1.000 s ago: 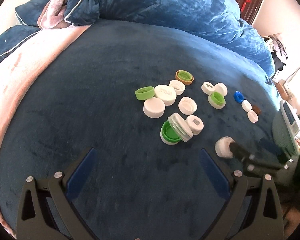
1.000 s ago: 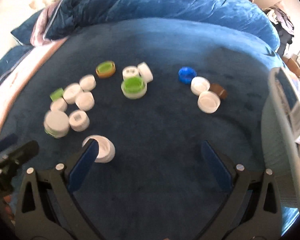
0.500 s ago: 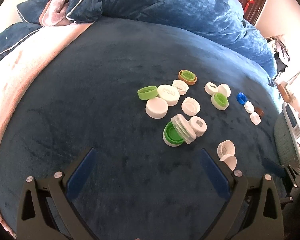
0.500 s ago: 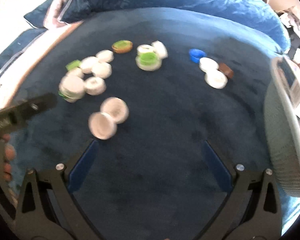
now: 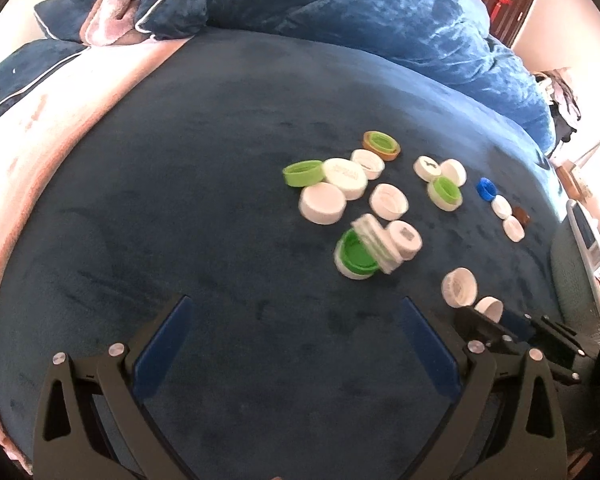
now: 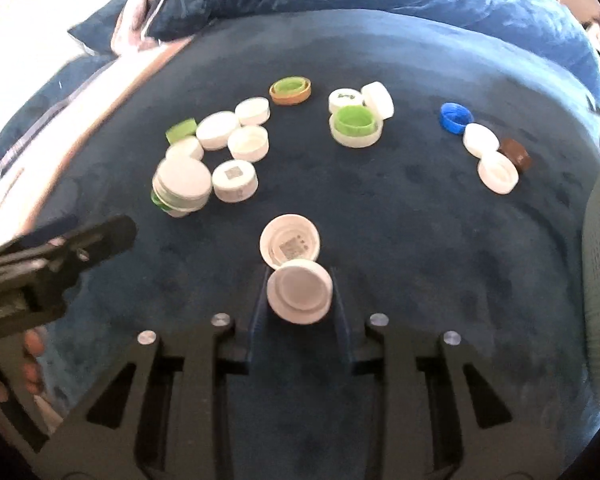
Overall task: Organize objects
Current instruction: 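Grasp a white cap with the right gripper while the left grasps a QR-code cap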
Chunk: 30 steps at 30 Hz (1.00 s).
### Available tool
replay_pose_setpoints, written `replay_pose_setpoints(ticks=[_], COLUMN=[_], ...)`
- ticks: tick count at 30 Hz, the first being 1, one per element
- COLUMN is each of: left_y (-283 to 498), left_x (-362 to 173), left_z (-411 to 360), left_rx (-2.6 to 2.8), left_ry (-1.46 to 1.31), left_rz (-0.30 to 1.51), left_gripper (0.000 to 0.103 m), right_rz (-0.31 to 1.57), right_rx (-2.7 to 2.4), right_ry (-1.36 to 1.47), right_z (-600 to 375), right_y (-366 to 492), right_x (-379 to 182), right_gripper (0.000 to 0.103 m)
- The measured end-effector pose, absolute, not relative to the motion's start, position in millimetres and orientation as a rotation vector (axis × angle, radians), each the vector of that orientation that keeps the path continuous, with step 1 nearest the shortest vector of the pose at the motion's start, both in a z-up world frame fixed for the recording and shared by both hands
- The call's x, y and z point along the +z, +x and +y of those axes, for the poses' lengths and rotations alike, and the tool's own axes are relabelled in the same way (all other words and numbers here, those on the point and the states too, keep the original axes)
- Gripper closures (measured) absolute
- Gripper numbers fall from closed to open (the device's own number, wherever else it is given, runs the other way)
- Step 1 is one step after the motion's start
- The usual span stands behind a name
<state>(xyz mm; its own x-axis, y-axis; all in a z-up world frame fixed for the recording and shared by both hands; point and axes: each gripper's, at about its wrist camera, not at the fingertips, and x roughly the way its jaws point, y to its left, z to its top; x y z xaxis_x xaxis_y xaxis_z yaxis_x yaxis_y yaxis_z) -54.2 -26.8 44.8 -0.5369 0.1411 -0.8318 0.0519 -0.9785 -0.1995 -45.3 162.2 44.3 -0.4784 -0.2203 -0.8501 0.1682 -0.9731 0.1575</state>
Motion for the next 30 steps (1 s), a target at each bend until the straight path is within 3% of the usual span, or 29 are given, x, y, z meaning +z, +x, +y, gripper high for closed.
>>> replay_pose_setpoints(ticks=[14,17,20,21,22,23,30], left_y=[-67.8,-73.1,-76.8,-77.4,-77.7,-77.6,-72.9], left_x=[43.6,42.5,38.7,37.3,36.1,34.3,37.3], left_z=[67.4,80.4,86.6,88.7,90.2,92.7,89.7], left_rx=[2.527,2.526,2.517,2.516,2.519,2.520,2.508], left_ry=[-1.409,-1.409,-1.422,-1.425,-1.434,-1.450,-1.432], left_rz=[-0.150,-0.124,-0.114,-0.103,-0.077,-0.031,-0.023], left_gripper=[0.002,0.013,0.020,0.036,0.074,0.071,0.073], right_rz=[-0.285,-0.305,-0.297,-0.294,-0.299,-0.304,-0.231], right_rx=[-2.708,-2.714,-2.742,-2.756,-2.767,-2.770,-2.728], right_ry=[1.563,1.573,1.549,1.538,1.524,1.513,1.490], right_z=[238.5,248.7,254.0,255.8,257.5,258.8,245.1], right_y=[-31.4,-27.6,-21.7,-19.4,-17.2,-16.3,-18.1], right_x=[52.7,52.1,54.1,55.4,56.7,57.3,55.1], right_gripper=[0.072,0.067,0.048,0.041,0.038,0.033,0.032])
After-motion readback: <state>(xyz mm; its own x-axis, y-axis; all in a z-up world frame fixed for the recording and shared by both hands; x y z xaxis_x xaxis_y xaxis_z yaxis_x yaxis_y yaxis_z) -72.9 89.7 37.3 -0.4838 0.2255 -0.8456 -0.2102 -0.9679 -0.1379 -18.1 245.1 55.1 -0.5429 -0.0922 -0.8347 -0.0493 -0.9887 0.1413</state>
